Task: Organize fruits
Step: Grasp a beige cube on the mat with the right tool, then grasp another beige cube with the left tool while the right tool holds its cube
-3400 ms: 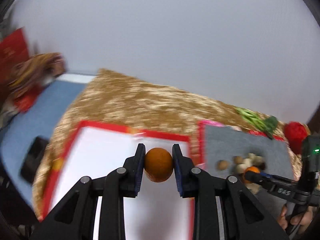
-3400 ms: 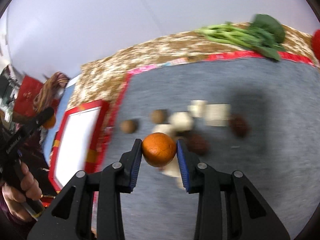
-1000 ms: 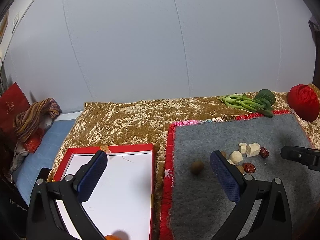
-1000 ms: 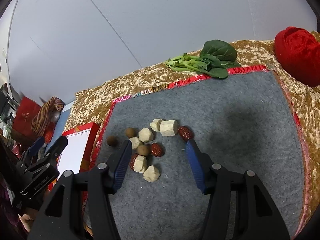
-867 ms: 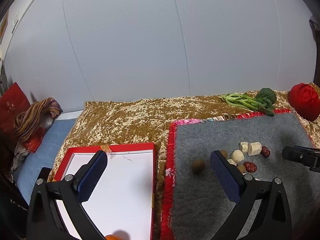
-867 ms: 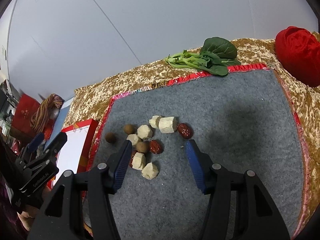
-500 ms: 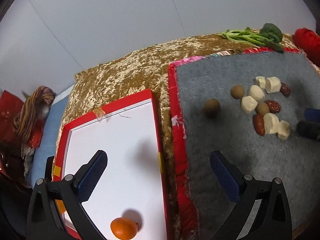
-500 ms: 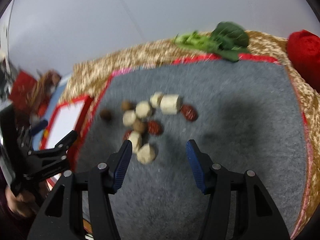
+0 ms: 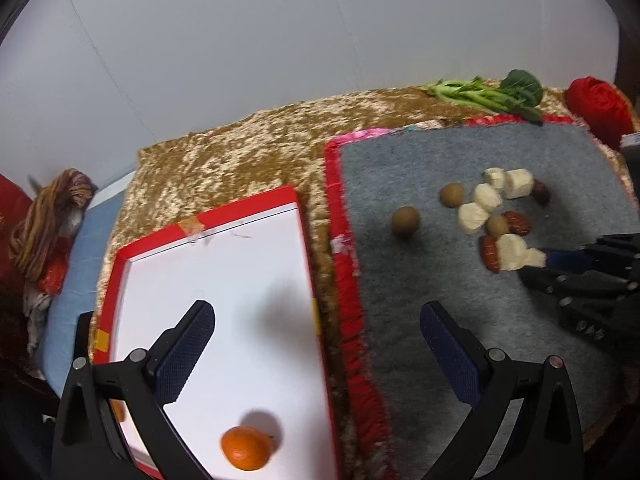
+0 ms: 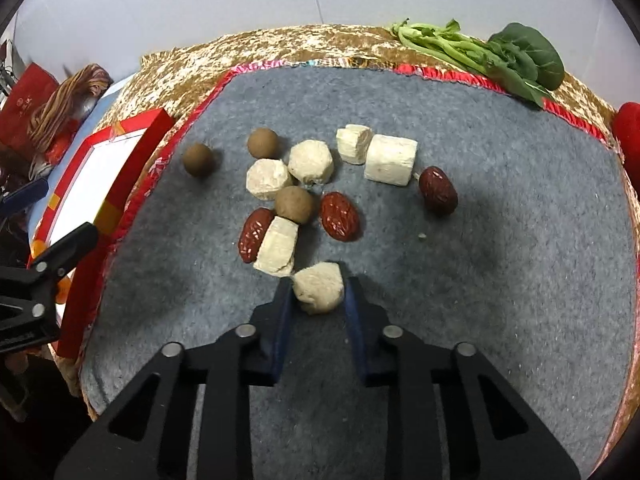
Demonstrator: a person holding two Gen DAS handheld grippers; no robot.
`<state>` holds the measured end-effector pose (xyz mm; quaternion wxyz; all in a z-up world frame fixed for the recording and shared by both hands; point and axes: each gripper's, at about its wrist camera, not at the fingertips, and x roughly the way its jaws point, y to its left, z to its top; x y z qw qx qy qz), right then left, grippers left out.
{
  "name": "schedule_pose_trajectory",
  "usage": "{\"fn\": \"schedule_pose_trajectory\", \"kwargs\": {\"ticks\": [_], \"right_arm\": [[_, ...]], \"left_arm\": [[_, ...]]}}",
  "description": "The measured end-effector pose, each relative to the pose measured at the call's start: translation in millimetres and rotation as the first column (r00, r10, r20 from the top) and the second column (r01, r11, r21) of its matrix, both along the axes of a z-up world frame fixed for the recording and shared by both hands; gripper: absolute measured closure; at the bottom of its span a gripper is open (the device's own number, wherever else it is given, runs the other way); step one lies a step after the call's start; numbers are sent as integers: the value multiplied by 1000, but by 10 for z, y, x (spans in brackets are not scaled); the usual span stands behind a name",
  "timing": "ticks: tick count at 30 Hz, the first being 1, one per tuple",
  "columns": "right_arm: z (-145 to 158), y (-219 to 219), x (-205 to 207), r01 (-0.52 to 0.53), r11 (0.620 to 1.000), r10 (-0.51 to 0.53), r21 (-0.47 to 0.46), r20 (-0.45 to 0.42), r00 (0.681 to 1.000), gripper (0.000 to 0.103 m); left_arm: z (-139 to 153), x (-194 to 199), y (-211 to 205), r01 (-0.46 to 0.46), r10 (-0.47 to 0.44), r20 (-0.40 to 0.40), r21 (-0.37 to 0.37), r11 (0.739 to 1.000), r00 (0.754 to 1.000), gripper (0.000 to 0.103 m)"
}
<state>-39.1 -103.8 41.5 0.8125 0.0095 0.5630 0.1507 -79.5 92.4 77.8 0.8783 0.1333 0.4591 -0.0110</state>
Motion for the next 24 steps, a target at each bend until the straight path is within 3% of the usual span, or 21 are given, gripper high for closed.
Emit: {"fn": "schedule_pose_trajectory", "kwargs": {"ticks": [3, 9, 10, 11, 13, 16, 21, 24], "right_arm": [[5, 103, -21, -29, 998, 31, -51, 22, 999, 76], [129, -211, 3, 70, 997, -70, 8, 12, 997, 77], [155, -298, 8, 101, 995, -102, 21, 14, 995, 77], [183, -415, 20, 146, 988, -146, 42, 12, 989, 77], [211, -690, 56, 243, 966, -243, 89, -9, 970, 77], [207, -899, 97, 310, 940, -307, 140, -45, 951, 76], [260, -939, 97, 323, 928, -319, 186, -53, 946, 76], [264, -895, 118, 313, 929, -307, 199, -59, 950, 76]], "left_arm": [[11, -39, -104, 47, -46, 15, -17, 999, 999, 0], [-28, -84, -476, 219, -219, 11, -96, 971, 976, 3], [-60, -60, -547, 246, -249, -9, -136, 960, 968, 12], [-80, -33, -589, 256, -264, -24, -168, 952, 964, 28], [-119, 40, -669, 265, -287, -57, -250, 931, 956, 42], [-206, 80, -821, 277, -304, -75, -249, 928, 950, 42], [-274, 143, -923, 277, -310, -77, -287, 917, 948, 45], [-339, 215, -962, 267, -309, -95, -308, 913, 946, 57]]}}
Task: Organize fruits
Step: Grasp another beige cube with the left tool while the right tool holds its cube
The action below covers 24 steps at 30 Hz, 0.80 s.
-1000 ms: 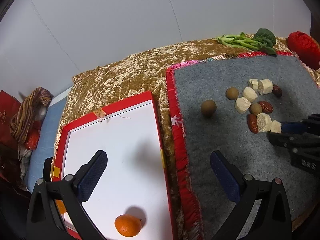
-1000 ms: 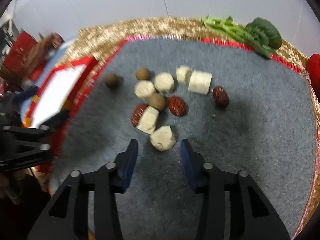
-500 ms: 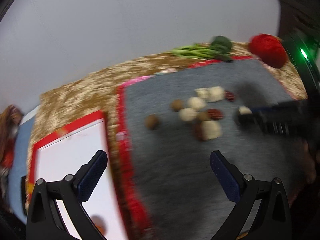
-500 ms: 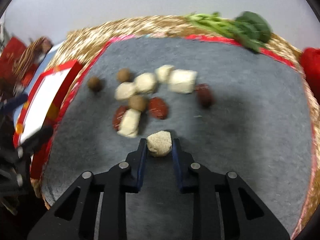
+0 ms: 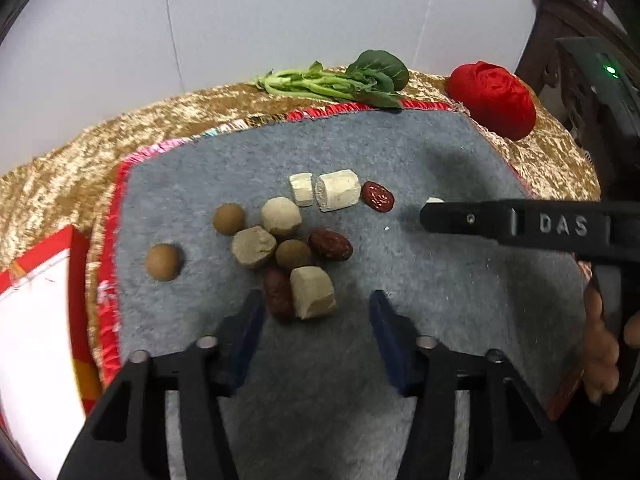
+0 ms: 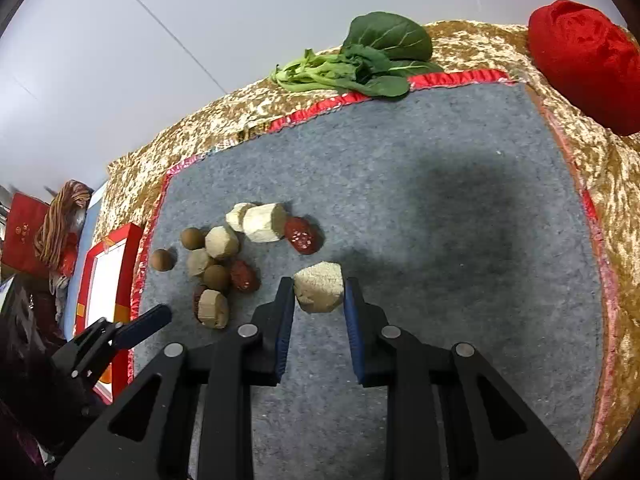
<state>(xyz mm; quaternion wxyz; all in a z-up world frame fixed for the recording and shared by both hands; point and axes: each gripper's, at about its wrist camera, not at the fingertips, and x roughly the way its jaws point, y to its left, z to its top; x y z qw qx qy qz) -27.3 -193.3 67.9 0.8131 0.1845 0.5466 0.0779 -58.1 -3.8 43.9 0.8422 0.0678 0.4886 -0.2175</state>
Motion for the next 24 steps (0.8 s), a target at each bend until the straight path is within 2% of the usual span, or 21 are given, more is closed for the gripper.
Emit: {"fn": "schedule_pose_trajectory", "kwargs": {"ticks": [5, 6, 10, 15, 16, 24], "right_arm": [[-20, 2, 4, -4, 1000, 4, 7, -7, 1000, 76], [-25, 3, 7, -6, 1000, 6, 9, -8, 1000, 76], [-32, -48, 2, 6, 1000, -5, 11, -9, 1000, 76], [-32, -52, 19, 12, 1000, -11, 21, -11, 1000, 76], [-22, -38, 17, 10, 1000, -10, 20, -7, 1000, 76], [30, 25, -16, 3, 999, -4, 31, 14, 1000, 76]], "left_arm": [[-101, 82, -28, -24, 22, 31, 70, 997, 999, 62], [-119, 111, 3, -31, 29, 19, 64, 997, 999, 66], [-149, 150, 166, -45, 45, -27, -9, 999, 999, 70], [-85, 70, 217, -28, 28, 4, -6, 1000, 1000, 79], [-63, 61, 229, -21, 21, 5, -12, 1000, 1000, 86], [74, -61, 397, -29, 29, 21, -1, 1000, 999, 86]]}}
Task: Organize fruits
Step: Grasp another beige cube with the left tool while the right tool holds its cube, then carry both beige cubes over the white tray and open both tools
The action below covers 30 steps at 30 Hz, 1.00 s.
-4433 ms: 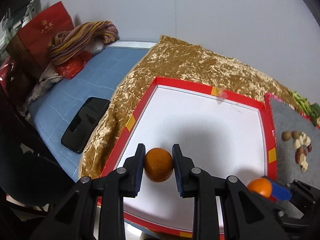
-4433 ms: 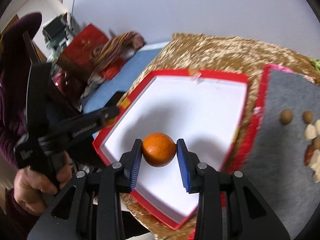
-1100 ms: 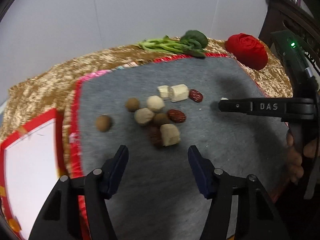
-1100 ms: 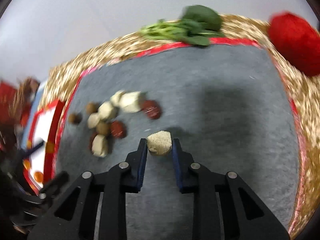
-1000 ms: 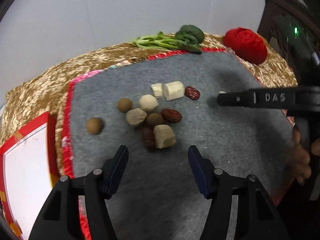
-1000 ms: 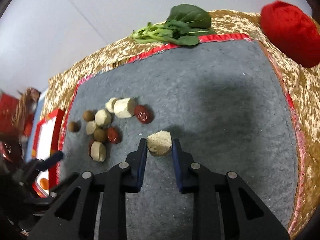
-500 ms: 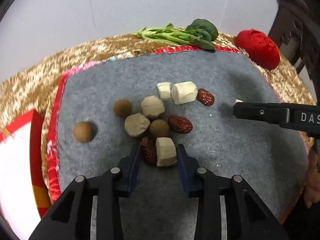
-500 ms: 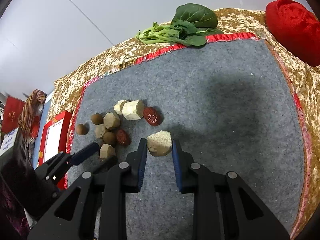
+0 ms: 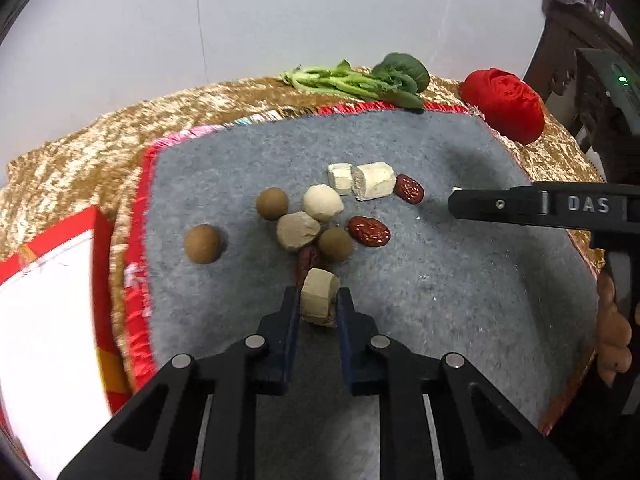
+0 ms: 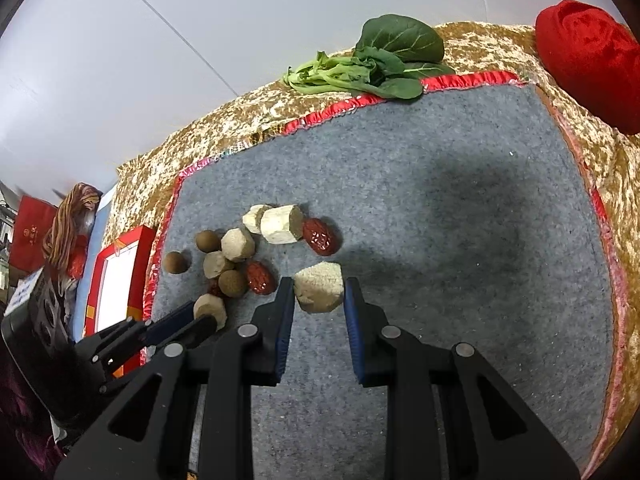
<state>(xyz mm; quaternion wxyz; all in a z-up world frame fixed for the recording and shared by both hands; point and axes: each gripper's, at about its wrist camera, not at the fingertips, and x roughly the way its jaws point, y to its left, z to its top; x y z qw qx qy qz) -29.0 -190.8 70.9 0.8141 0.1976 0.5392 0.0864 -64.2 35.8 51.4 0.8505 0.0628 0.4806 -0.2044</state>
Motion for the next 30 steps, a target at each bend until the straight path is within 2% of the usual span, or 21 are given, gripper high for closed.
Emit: {"fn": "schedule_pose_trajectory", "kwargs": {"ticks": [4, 10, 14, 17, 20, 23, 26, 30], "right_arm": [[15, 91, 2, -10, 1000, 10, 6, 8, 1000, 76], [79, 358, -3, -66, 998, 65, 19, 47, 997, 76], [99, 624, -1, -120, 992, 118, 42, 65, 991, 76], [133, 943, 14, -188, 979, 180, 81, 91, 979, 76], [200, 1317, -25, -274, 958, 262, 81, 141, 955, 76], [256, 1727, -108, -377, 924, 358, 71, 193, 914, 76], [279, 2096, -217, -458, 888, 437, 41, 236, 868, 76], [226, 2472, -339, -541, 841, 524, 4, 241, 817, 76]], "left_arm": [[154, -27, 191, -44, 44, 27, -16, 999, 999, 86], [318, -8, 642, -192, 191, 62, 12, 981, 980, 86], [394, -10, 1034, -312, 309, 66, 25, 950, 949, 86], [420, -34, 1409, -409, 405, 73, 51, 911, 911, 86], [412, -83, 1644, -458, 454, 68, 63, 886, 888, 86], [371, -116, 1846, -501, 498, 51, 71, 863, 865, 86], [314, -127, 1920, -510, 508, 37, 92, 855, 860, 86], [269, -167, 1923, -497, 498, 23, 116, 860, 867, 86]]}}
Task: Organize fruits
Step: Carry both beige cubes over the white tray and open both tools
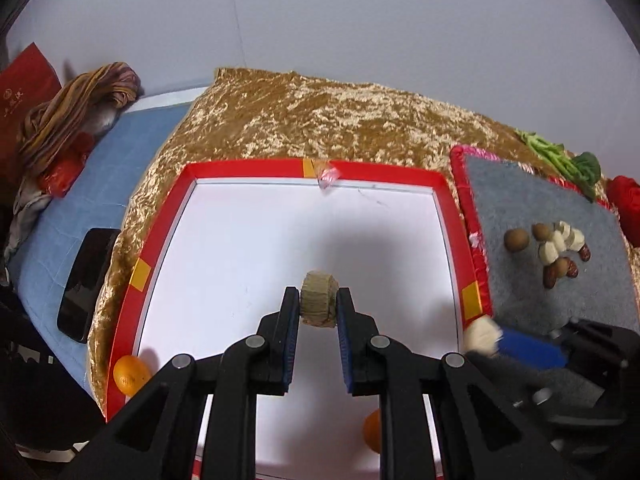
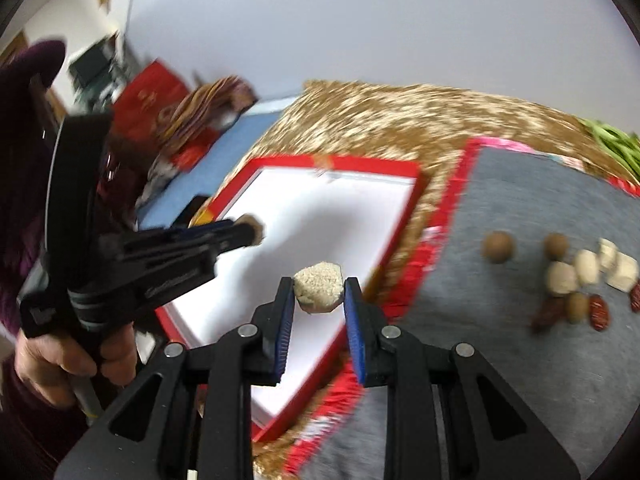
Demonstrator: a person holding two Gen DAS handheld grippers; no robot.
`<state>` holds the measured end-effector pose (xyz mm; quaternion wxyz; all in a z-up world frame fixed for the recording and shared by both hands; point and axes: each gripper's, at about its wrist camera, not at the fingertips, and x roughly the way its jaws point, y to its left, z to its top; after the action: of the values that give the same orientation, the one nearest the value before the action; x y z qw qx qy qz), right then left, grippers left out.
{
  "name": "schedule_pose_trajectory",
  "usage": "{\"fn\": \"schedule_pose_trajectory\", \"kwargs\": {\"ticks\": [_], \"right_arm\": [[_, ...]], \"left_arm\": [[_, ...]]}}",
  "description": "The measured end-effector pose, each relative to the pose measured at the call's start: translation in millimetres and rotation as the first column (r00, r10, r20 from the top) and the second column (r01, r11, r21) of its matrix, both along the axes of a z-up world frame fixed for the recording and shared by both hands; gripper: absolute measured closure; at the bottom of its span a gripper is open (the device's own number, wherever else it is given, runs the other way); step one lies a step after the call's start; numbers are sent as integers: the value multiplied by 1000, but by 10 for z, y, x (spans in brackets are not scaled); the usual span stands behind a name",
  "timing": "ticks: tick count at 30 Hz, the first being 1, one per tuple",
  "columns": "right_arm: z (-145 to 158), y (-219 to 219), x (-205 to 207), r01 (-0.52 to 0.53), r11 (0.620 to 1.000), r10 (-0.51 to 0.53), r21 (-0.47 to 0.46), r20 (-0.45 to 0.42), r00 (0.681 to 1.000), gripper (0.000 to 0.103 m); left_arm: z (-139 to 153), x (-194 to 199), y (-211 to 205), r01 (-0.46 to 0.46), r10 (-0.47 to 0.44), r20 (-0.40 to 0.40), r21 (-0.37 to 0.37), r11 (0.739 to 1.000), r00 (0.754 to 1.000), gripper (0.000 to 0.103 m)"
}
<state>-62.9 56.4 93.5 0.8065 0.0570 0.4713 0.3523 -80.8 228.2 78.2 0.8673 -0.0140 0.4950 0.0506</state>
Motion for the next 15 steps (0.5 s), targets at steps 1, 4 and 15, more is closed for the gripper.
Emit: {"fn": "schedule_pose_trajectory", "kwargs": {"ticks": [1, 4, 15], "right_arm": [[-30, 70, -22, -17, 1000, 17, -13, -1, 1000, 76], [-125, 228, -74, -55, 997, 54, -46, -18, 998, 76], [-194, 238, -34, -72, 994, 65, -81, -79, 995, 67]], "left_arm": [[-11, -3, 1, 0, 0, -4, 4, 1000, 1000, 86], [-17, -7, 68, -19, 19, -14, 20, 1000, 1000, 84], [44, -2, 152, -75, 75, 13, 22, 997, 997, 66]]}}
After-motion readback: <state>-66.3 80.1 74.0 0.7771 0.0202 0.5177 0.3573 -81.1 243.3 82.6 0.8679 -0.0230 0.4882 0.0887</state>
